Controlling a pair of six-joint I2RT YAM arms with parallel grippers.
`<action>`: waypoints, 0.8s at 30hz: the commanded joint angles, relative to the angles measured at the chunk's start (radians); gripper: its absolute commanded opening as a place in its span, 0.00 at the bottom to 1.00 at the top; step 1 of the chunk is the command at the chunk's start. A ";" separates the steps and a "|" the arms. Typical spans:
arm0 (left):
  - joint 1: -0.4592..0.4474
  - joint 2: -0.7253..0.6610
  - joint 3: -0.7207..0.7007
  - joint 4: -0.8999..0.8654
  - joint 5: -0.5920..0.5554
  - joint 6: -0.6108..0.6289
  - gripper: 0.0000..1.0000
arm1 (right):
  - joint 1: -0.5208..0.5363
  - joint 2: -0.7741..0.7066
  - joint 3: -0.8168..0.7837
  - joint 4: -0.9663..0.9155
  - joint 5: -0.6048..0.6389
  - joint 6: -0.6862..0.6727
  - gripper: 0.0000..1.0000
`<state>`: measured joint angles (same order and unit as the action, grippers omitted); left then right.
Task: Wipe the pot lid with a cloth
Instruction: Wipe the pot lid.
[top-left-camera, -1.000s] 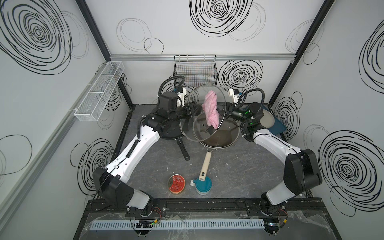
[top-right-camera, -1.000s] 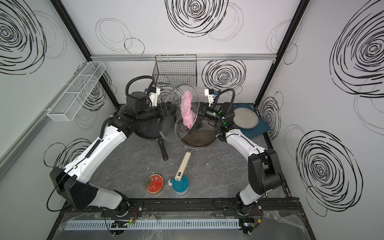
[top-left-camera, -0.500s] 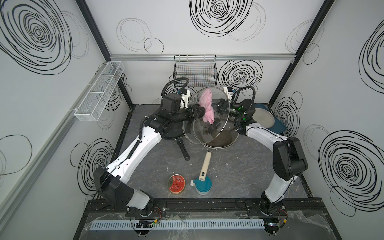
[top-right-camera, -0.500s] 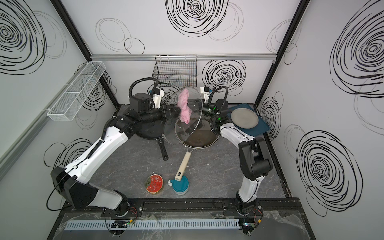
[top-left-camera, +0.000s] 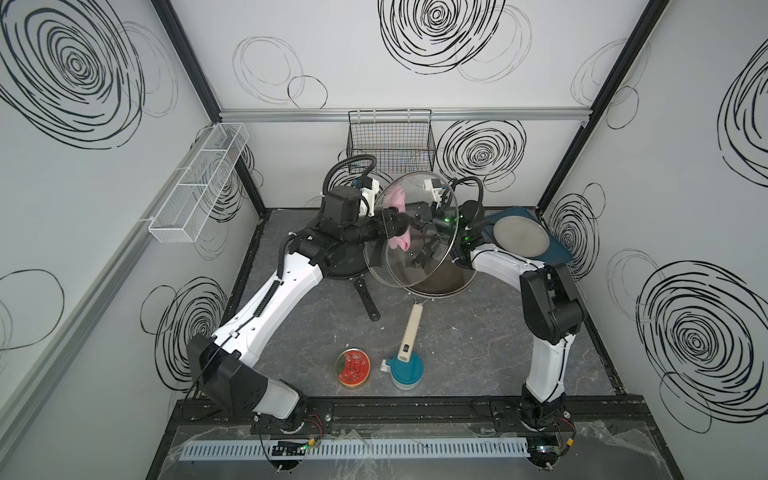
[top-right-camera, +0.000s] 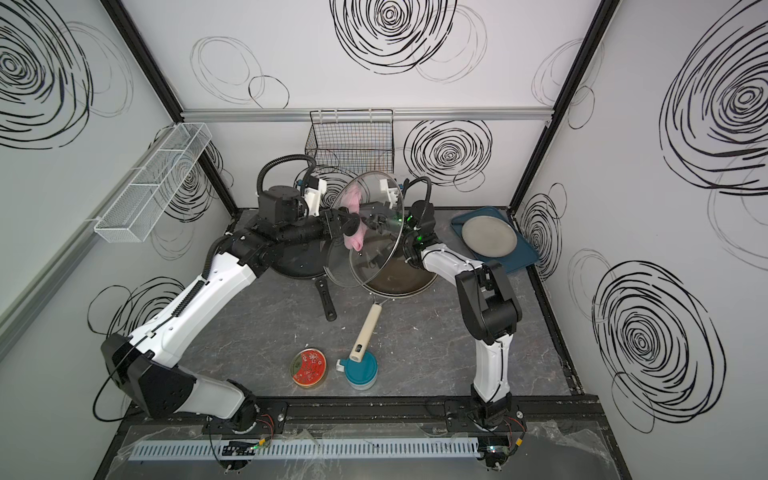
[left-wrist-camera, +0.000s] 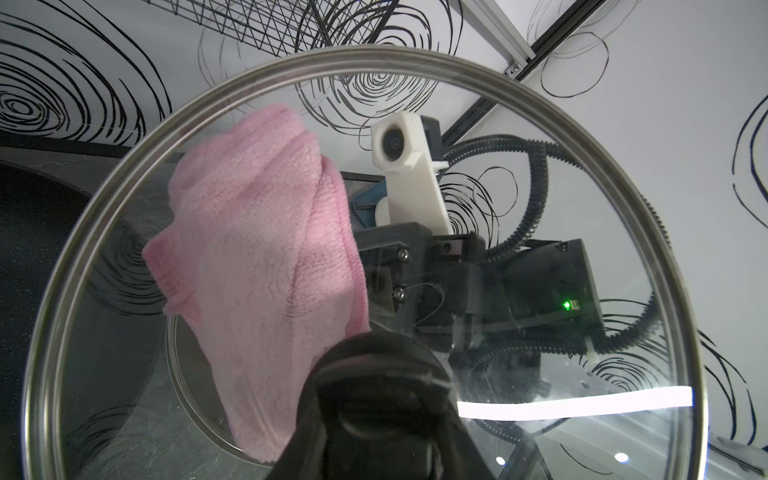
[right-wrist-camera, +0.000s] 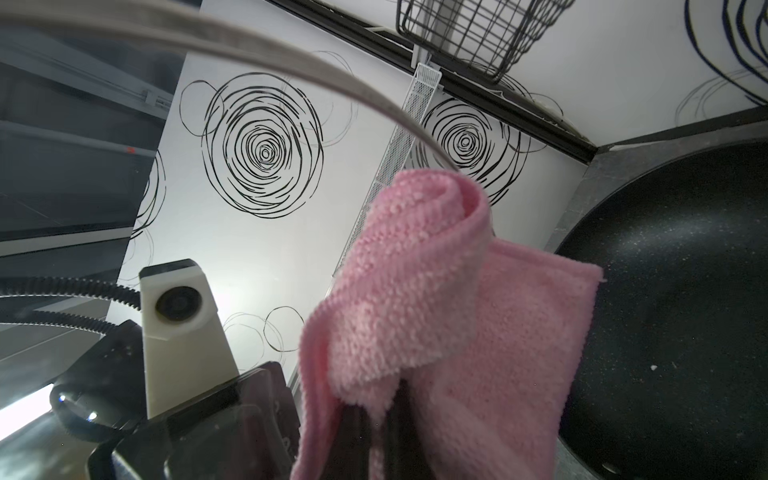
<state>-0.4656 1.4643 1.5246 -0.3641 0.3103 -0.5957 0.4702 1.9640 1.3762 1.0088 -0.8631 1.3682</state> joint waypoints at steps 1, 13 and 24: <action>0.021 -0.048 0.026 0.252 0.013 -0.018 0.00 | 0.036 -0.006 0.000 0.107 -0.007 0.037 0.00; 0.104 -0.027 0.002 0.314 0.013 -0.047 0.00 | 0.069 -0.115 -0.193 0.183 0.025 0.065 0.00; 0.137 -0.055 -0.038 0.299 0.010 -0.034 0.00 | 0.040 -0.249 -0.285 0.127 0.033 0.028 0.00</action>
<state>-0.3378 1.4651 1.4719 -0.2817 0.3099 -0.6220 0.5232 1.7603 1.1011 1.1027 -0.8337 1.4086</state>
